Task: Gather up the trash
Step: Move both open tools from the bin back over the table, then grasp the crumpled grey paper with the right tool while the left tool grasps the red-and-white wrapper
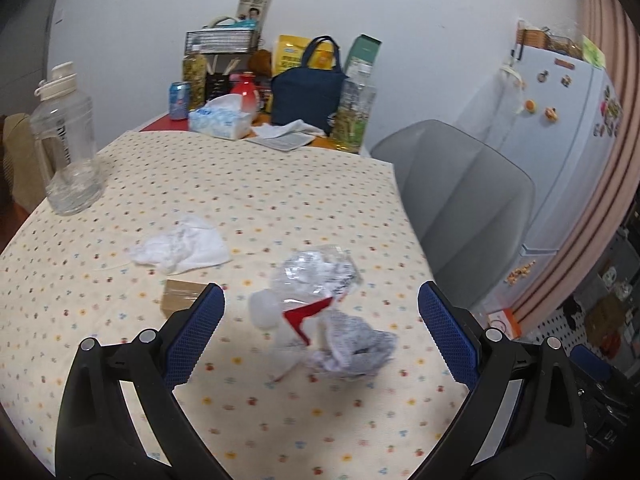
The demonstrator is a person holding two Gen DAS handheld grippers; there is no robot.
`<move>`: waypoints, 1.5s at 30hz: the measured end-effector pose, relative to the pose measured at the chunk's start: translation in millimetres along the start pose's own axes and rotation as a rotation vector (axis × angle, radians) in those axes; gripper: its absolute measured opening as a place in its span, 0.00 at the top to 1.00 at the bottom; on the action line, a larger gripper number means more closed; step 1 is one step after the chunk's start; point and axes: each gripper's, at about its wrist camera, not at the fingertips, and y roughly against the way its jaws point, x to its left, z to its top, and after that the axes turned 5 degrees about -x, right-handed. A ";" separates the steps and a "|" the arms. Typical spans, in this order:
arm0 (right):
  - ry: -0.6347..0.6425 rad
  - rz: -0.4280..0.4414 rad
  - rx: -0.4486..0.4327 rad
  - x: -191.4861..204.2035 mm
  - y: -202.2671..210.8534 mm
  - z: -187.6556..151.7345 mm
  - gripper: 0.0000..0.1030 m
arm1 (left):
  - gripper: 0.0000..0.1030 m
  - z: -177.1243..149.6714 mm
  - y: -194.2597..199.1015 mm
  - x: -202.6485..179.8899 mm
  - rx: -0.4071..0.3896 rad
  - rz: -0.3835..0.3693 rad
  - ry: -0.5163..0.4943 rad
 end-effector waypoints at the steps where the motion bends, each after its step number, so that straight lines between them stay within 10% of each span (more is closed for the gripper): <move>1: 0.005 0.004 0.002 4.1 -1.7 -0.3 0.17 | 0.06 0.0 -0.2 4.0 0.001 0.004 0.005; 35: 0.094 0.183 0.192 103.6 -107.8 -26.6 0.31 | 0.06 -29.5 -39.9 110.5 0.095 0.171 0.109; 40: 0.089 0.210 0.235 107.1 -119.2 -29.6 0.82 | 0.06 -30.5 -43.1 105.3 0.103 0.157 0.096; 45: 0.086 0.231 0.204 103.7 -108.1 -29.6 0.84 | 0.07 -32.4 -45.5 91.3 0.116 0.134 0.072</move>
